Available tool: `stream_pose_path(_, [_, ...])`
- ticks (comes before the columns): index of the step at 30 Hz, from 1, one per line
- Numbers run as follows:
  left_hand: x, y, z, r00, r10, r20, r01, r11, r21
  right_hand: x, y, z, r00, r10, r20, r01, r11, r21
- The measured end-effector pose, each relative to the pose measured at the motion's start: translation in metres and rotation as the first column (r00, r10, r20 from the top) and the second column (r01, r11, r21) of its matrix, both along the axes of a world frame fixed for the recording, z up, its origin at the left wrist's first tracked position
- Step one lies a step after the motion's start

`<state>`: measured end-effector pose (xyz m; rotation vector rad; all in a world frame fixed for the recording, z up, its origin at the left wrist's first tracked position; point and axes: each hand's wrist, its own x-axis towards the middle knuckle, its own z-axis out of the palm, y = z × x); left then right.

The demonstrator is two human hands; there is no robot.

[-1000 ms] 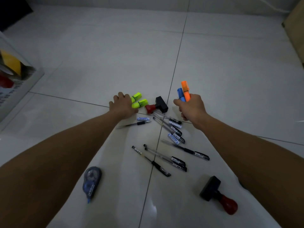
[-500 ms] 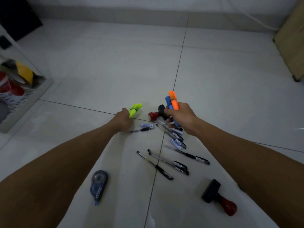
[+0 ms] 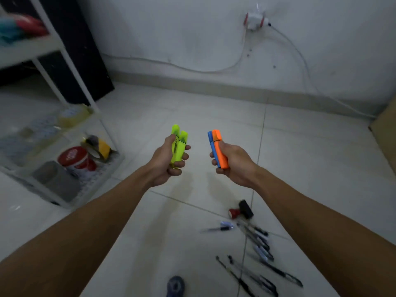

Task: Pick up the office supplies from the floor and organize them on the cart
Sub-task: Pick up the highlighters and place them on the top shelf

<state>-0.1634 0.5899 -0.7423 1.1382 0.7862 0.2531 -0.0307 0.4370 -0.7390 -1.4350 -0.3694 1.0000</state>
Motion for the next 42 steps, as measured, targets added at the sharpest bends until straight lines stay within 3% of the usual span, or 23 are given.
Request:
stream_pose_path(6, [-0.031, 0.023, 0.113, 0.972, 0.031, 0.234, -0.03, 1.0, -0.008, -0.044, 0.047, 0.124, 0.994, 0.063, 0.085, -0.075, 0.985, 0.154])
stream_pose_path(13, [-0.067, 0.038, 0.227, 0.966, 0.031, 0.256, -0.13, 0.915, 0.381, -0.1, 0.09, 0.246, 0.967, 0.082, 0.243, -0.139, 0.964, 0.227])
stream_pose_path(16, [-0.087, 0.05, 0.271, 0.961, 0.061, 0.27, -0.187, 0.862, 0.471, -0.114, 0.109, 0.284, 0.953, 0.1, 0.287, -0.18, 0.946, 0.269])
stream_pose_path(22, [-0.121, 0.096, 0.346, 0.891, 0.241, 0.384, -0.386, 0.849, 0.36, -0.139, 0.169, 0.337, 0.944, 0.152, 0.292, -0.244, 0.918, 0.312])
stream_pose_path(26, [-0.128, 0.14, 0.393, 0.851, 0.225, 0.475, -0.431, 0.816, 0.384, -0.144, 0.237, 0.377, 0.935, 0.2, 0.291, -0.306, 0.871, 0.384])
stream_pose_path(30, [-0.126, 0.182, 0.448, 0.838, 0.254, 0.483, -0.464, 0.796, 0.388, -0.136, 0.298, 0.425, 0.938, 0.287, 0.193, -0.345, 0.814, 0.467])
stream_pose_path(35, [-0.13, 0.235, 0.502, 0.814, 0.371, 0.447, -0.504, 0.833, 0.227, -0.119, 0.36, 0.473, 0.872, 0.384, 0.303, -0.475, 0.813, 0.337])
stream_pose_path(42, [-0.182, 0.295, 0.556, 0.747, 0.595, 0.297, -0.651, 0.745, 0.146, -0.111, 0.422, 0.532, 0.798, 0.456, 0.394, -0.561, 0.801, 0.209])
